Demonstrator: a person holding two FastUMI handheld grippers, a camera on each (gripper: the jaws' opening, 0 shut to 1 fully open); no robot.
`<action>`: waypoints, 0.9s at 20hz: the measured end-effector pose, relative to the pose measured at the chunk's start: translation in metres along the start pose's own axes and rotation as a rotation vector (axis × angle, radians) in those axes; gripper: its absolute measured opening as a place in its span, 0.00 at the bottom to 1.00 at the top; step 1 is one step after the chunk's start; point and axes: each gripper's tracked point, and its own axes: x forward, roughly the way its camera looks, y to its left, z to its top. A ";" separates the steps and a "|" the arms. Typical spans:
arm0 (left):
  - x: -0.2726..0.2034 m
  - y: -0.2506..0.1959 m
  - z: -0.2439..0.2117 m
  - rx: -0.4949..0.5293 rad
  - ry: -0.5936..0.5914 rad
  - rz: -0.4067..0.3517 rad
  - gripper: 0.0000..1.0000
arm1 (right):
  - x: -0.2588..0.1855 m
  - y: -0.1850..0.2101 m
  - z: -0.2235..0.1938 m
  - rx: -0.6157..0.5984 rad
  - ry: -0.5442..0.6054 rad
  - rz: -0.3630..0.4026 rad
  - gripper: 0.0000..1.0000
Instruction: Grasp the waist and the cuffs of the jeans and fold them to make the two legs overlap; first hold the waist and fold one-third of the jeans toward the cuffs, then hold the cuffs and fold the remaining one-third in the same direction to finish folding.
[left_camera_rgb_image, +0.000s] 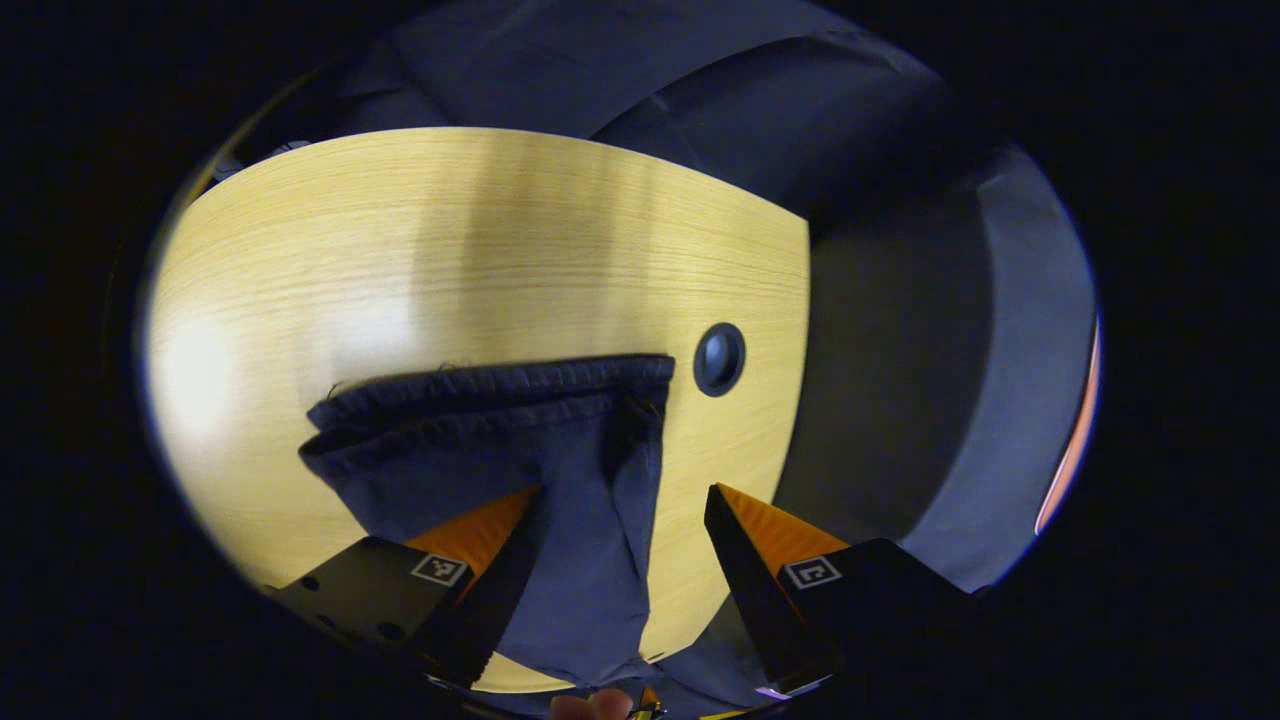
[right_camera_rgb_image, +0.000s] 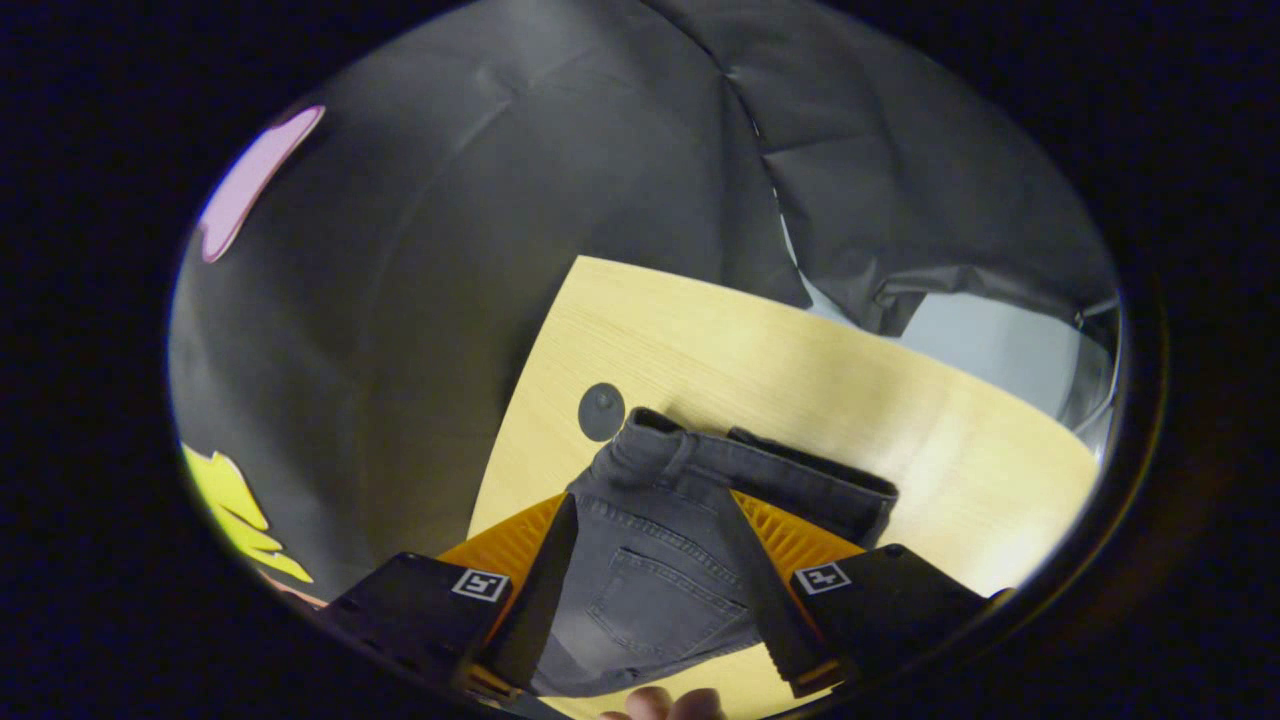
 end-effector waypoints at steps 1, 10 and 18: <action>-0.014 -0.005 -0.007 0.045 -0.007 -0.014 0.99 | -0.013 0.001 0.001 -0.055 -0.030 0.007 0.88; -0.203 -0.089 -0.123 0.996 -0.488 -0.265 0.99 | -0.184 0.046 -0.039 -0.787 -0.471 0.170 0.96; -0.225 -0.041 -0.224 1.390 -0.751 -0.391 1.00 | -0.288 0.028 -0.108 -0.926 -0.664 0.230 0.98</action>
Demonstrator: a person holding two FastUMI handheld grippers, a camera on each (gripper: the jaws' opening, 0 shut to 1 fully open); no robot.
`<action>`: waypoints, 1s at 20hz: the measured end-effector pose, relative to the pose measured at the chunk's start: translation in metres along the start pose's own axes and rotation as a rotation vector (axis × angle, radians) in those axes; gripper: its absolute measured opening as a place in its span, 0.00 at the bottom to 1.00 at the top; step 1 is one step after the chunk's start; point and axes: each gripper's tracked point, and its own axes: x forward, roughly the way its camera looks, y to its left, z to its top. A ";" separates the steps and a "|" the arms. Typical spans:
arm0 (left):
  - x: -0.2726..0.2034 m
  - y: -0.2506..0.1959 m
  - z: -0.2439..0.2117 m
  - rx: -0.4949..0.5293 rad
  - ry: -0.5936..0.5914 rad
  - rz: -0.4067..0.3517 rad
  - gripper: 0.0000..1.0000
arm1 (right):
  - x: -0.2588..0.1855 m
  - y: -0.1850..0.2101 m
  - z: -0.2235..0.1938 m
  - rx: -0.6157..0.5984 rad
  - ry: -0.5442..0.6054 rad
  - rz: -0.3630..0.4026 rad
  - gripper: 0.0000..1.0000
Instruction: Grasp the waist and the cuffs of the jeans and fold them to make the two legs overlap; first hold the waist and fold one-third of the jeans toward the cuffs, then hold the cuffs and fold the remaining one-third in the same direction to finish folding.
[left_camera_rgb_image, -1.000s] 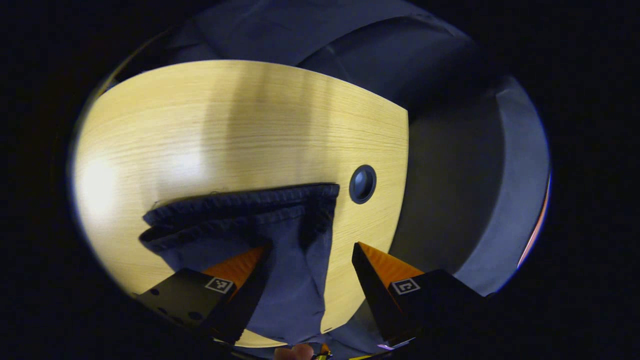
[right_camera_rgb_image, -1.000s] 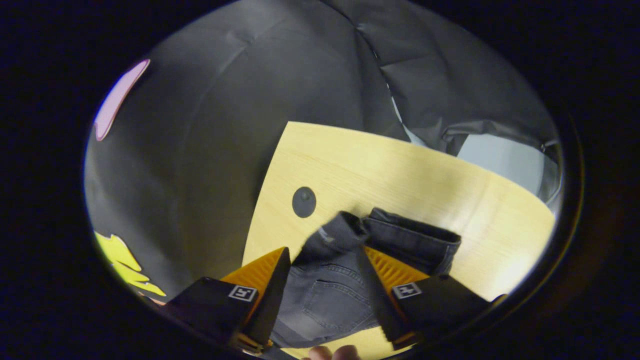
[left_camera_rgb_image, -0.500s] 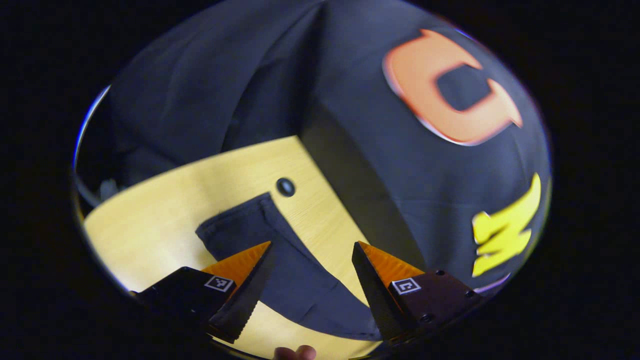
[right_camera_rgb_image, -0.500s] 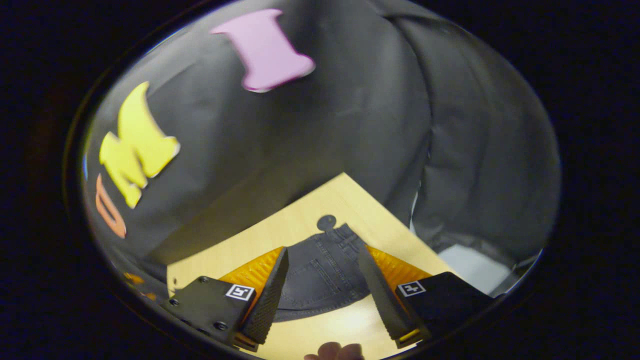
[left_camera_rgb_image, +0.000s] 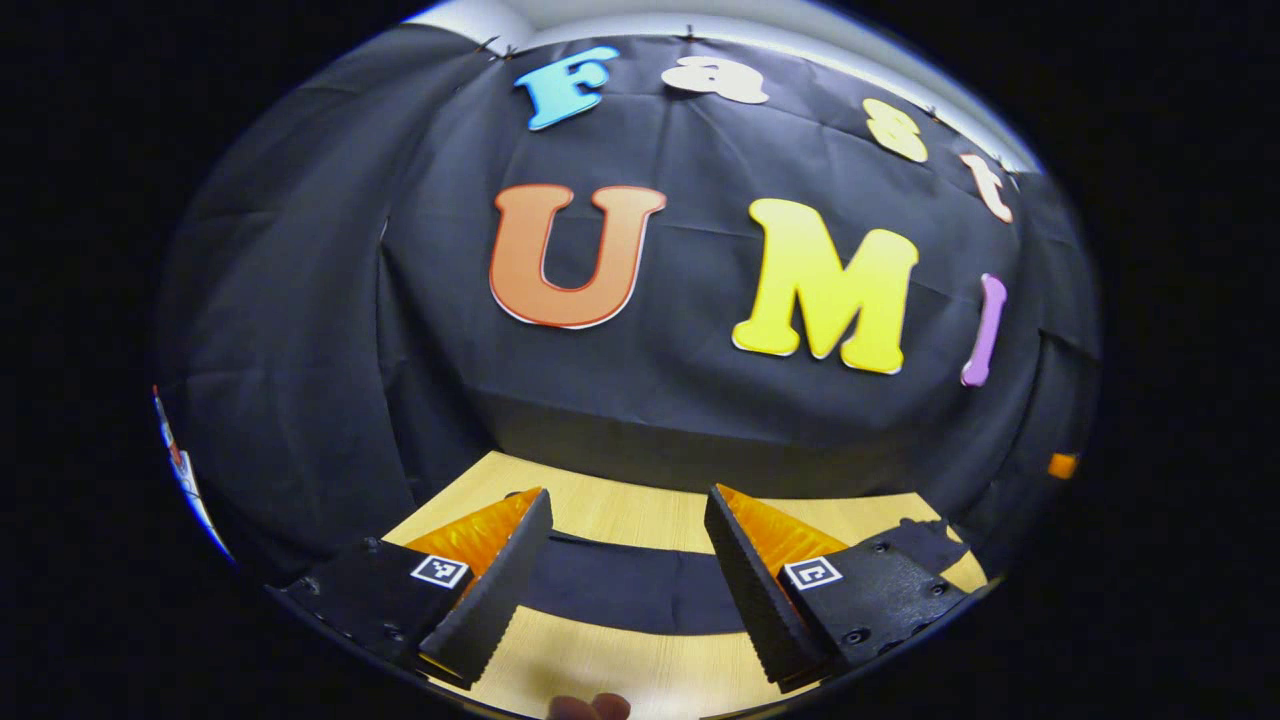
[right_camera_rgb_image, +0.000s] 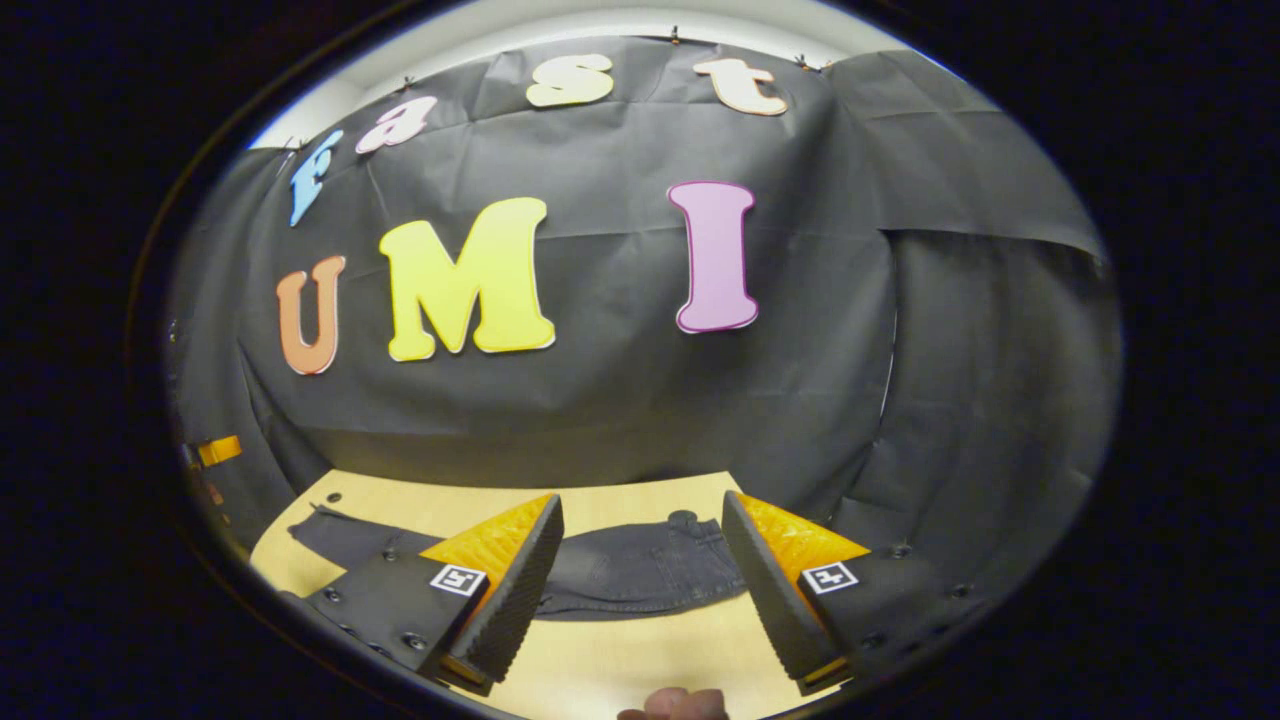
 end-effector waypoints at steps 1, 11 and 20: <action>-0.008 -0.011 -0.007 -0.001 0.005 -0.009 0.98 | -0.009 -0.003 -0.004 0.003 0.003 -0.011 0.98; -0.030 -0.038 -0.018 -0.010 0.042 0.000 0.99 | 0.006 -0.041 -0.064 0.106 0.118 -0.074 0.96; -0.037 -0.054 -0.038 -0.011 0.144 0.089 0.99 | 0.148 -0.102 -0.200 0.408 0.367 -0.121 0.94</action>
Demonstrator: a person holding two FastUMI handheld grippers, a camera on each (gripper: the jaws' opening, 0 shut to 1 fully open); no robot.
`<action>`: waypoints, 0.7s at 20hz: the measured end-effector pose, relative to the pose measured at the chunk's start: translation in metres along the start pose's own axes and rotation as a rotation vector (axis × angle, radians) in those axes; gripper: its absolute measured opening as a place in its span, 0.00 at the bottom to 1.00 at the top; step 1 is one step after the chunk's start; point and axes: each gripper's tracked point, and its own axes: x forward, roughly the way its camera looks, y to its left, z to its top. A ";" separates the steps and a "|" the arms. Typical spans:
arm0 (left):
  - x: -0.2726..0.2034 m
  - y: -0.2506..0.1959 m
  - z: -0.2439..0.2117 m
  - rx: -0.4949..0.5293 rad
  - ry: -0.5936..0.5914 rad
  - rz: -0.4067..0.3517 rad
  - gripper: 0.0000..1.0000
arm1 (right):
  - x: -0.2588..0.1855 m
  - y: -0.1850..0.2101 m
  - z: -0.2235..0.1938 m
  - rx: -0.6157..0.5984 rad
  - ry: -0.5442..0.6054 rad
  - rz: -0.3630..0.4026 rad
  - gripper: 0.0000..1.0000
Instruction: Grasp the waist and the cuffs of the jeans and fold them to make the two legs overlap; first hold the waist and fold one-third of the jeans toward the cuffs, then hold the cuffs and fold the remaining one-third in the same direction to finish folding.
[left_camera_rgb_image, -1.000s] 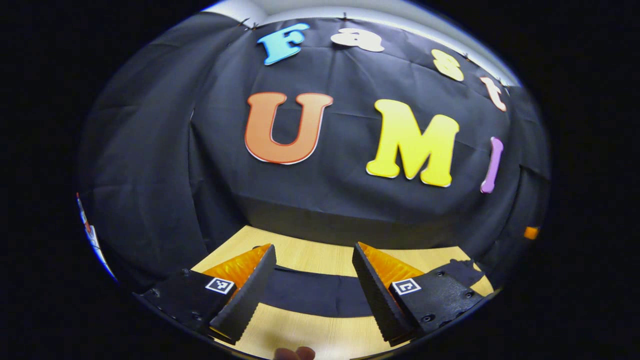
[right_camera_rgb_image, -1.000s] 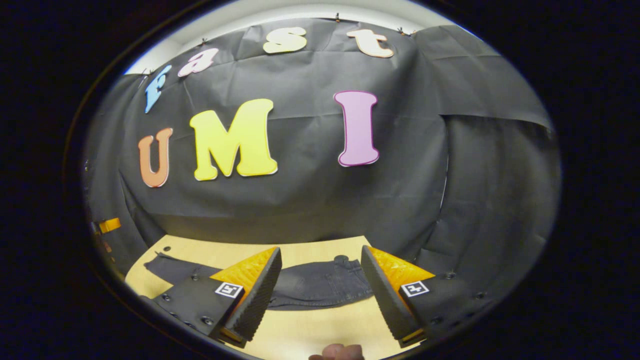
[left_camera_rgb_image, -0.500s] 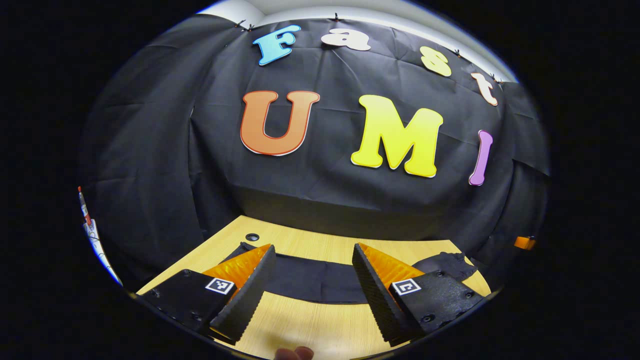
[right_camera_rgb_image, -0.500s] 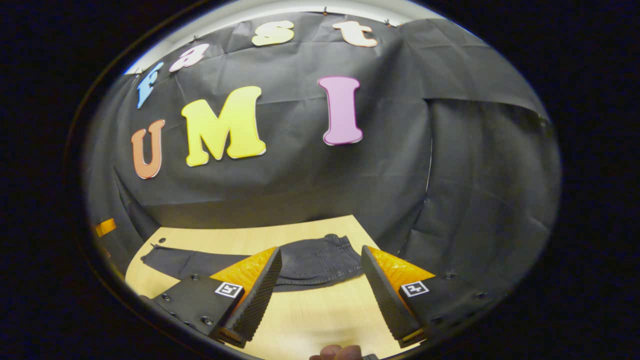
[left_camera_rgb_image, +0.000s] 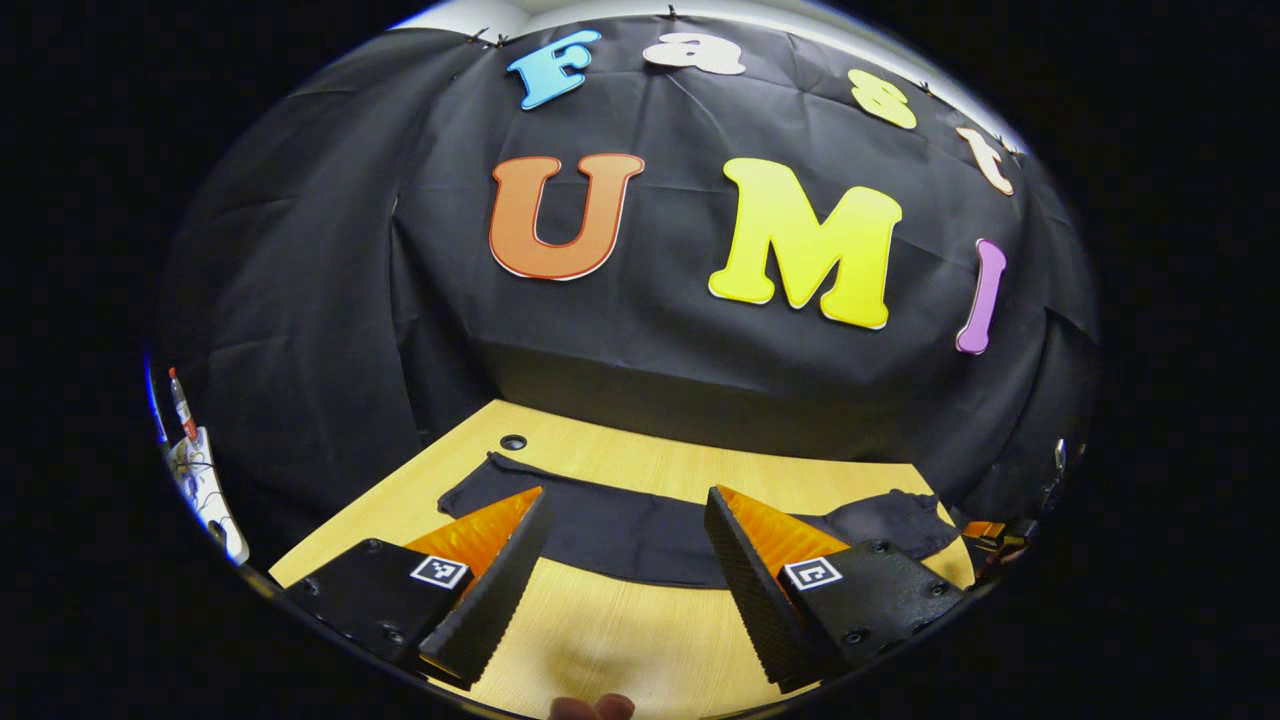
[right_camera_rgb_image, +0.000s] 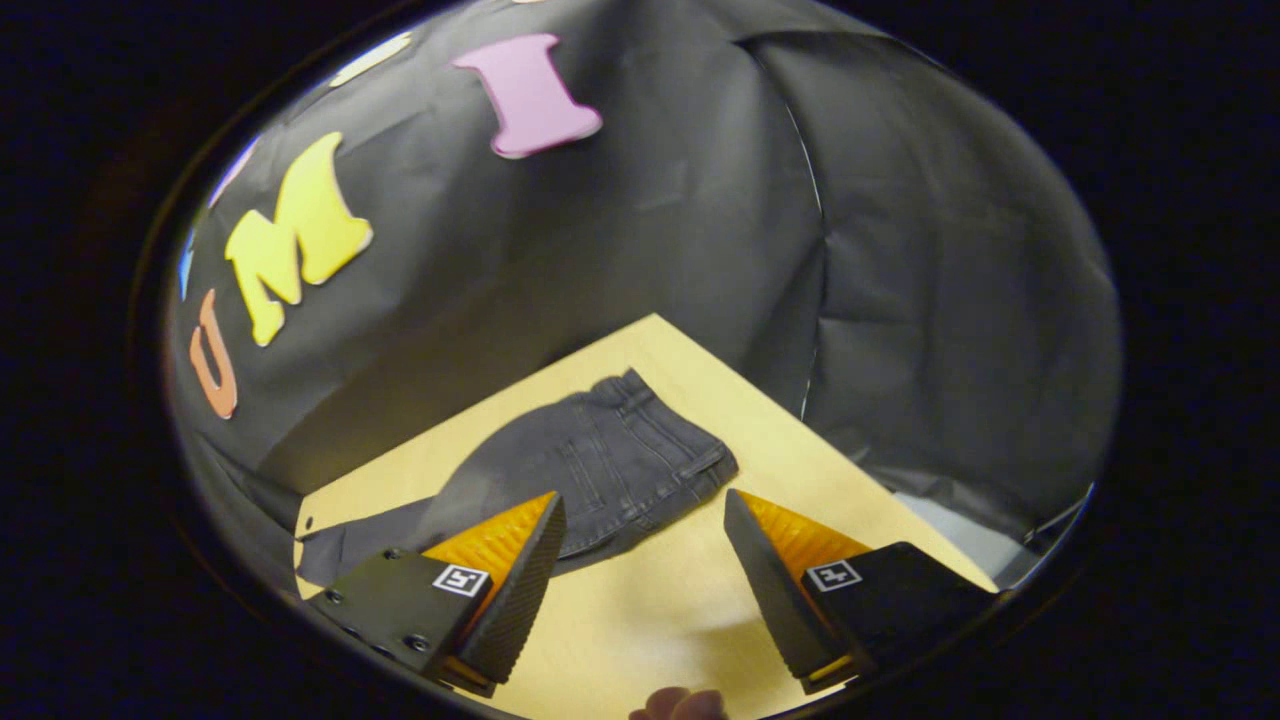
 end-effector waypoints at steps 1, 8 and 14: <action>-0.002 0.001 -0.001 0.005 0.007 0.015 0.99 | 0.015 -0.004 -0.002 0.040 0.013 -0.002 0.99; -0.004 0.003 -0.014 0.038 0.062 0.088 0.99 | 0.079 -0.025 0.006 0.283 0.040 -0.041 0.99; -0.002 0.002 -0.022 0.024 0.089 0.102 0.99 | 0.094 -0.020 0.010 0.174 0.017 -0.055 0.99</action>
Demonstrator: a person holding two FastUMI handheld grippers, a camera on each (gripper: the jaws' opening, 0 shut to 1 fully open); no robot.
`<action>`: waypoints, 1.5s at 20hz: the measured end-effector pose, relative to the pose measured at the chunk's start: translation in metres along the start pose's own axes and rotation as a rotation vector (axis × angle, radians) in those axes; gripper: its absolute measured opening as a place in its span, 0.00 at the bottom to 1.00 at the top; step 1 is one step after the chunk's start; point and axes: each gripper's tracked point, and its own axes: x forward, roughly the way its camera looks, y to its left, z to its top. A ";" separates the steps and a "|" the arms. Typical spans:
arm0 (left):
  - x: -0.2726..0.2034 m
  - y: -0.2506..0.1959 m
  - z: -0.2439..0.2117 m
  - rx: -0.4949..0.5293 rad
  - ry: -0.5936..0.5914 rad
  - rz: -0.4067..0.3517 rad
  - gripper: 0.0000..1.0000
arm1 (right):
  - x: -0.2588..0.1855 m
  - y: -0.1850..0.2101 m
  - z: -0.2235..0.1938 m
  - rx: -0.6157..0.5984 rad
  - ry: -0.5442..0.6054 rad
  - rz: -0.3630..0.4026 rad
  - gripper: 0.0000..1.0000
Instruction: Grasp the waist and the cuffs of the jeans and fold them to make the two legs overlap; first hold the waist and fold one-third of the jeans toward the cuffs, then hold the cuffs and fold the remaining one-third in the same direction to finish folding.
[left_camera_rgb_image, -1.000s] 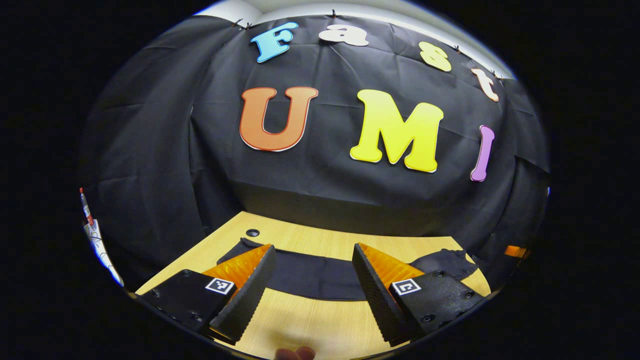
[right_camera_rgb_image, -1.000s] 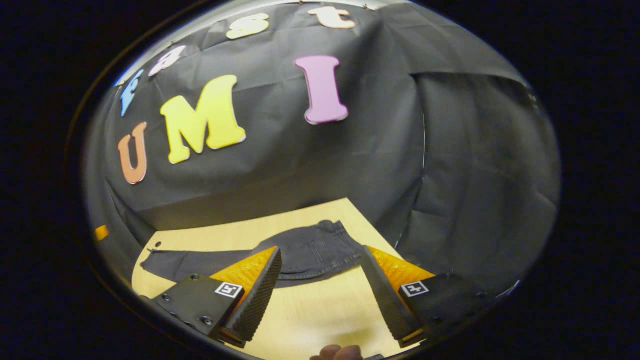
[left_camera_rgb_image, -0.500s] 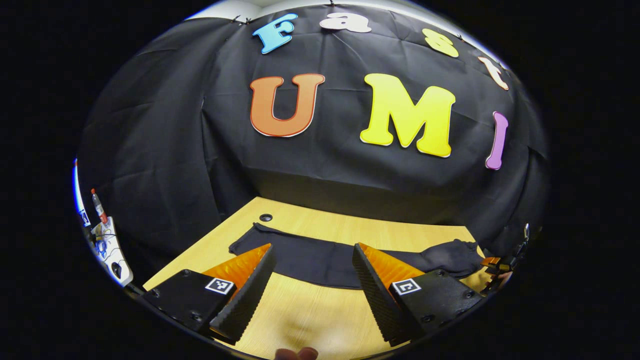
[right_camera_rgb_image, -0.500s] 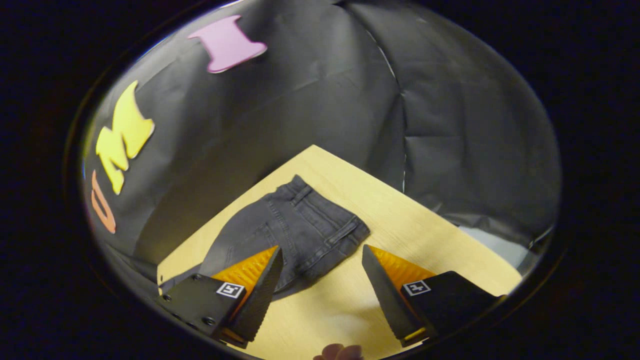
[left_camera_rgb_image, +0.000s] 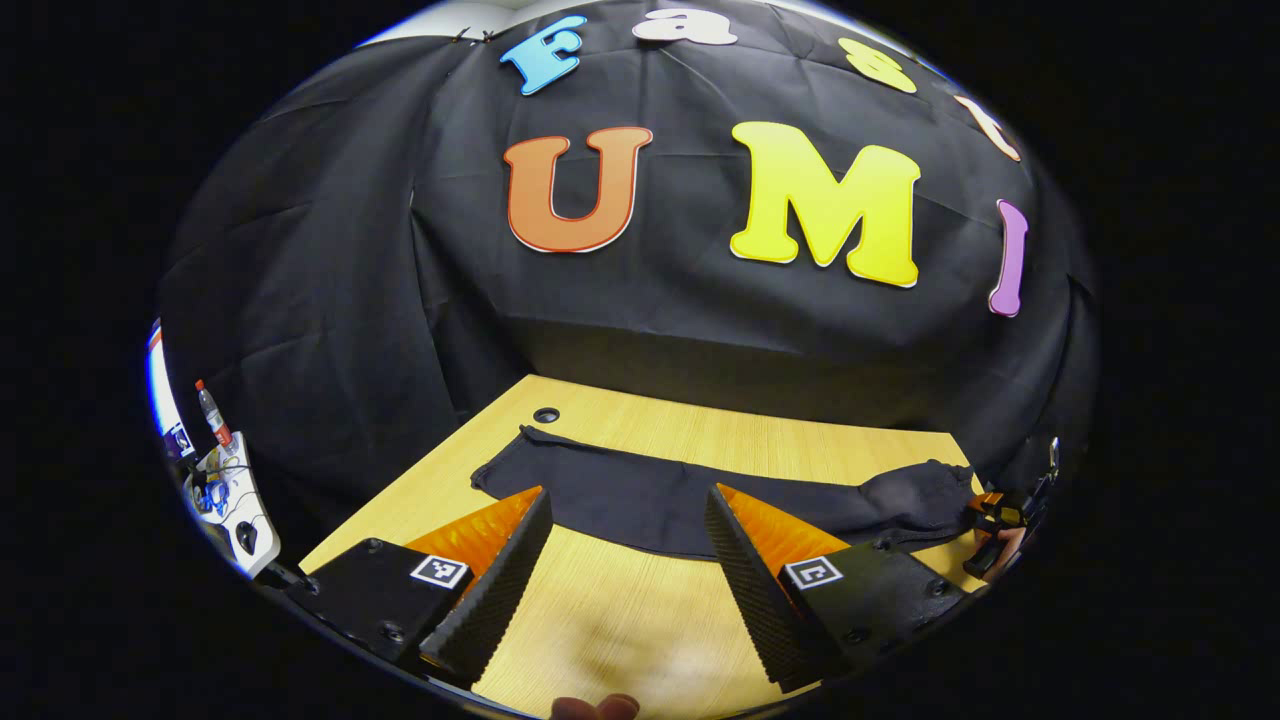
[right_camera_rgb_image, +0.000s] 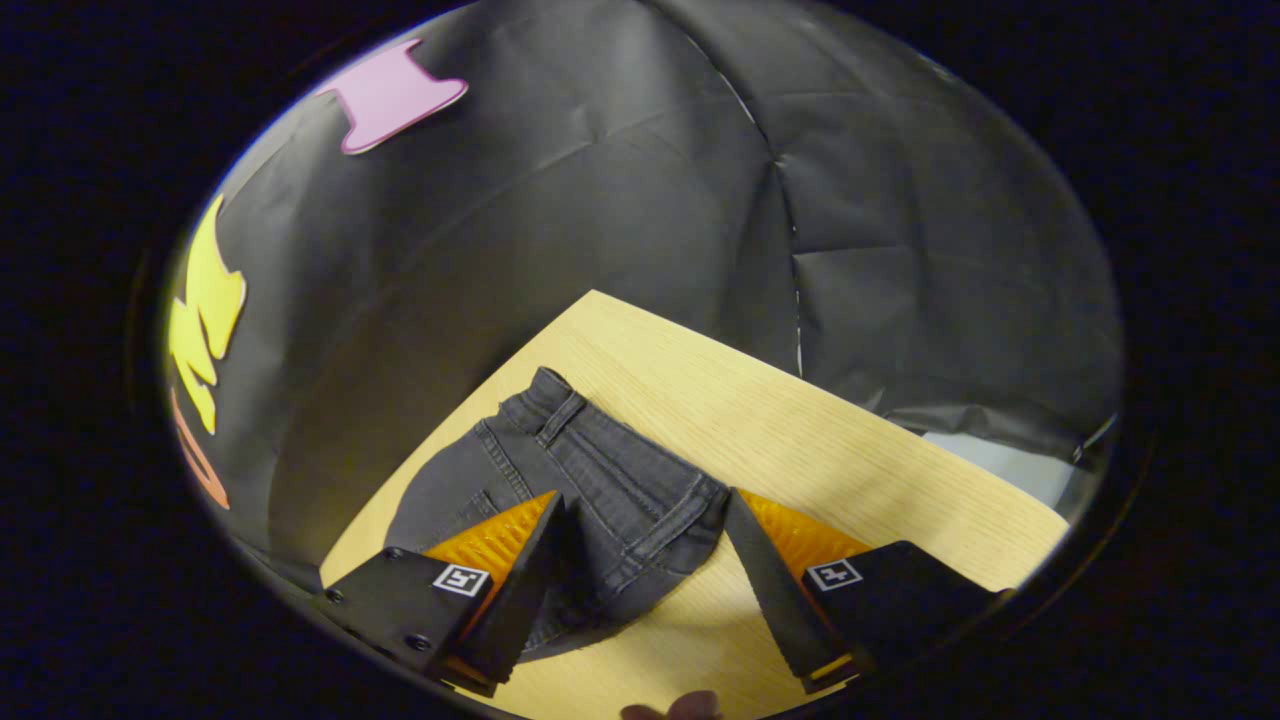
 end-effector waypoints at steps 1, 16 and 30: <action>0.001 0.001 -0.001 -0.010 0.005 0.002 0.99 | -0.001 -0.002 -0.003 -0.018 -0.004 -0.019 0.98; -0.012 0.079 -0.016 -0.214 -0.005 0.085 0.99 | -0.099 0.094 0.049 -0.313 -0.152 0.088 0.05; -0.064 0.215 -0.034 -0.355 -0.057 0.210 0.99 | -0.267 0.304 -0.088 -0.701 -0.143 0.524 0.04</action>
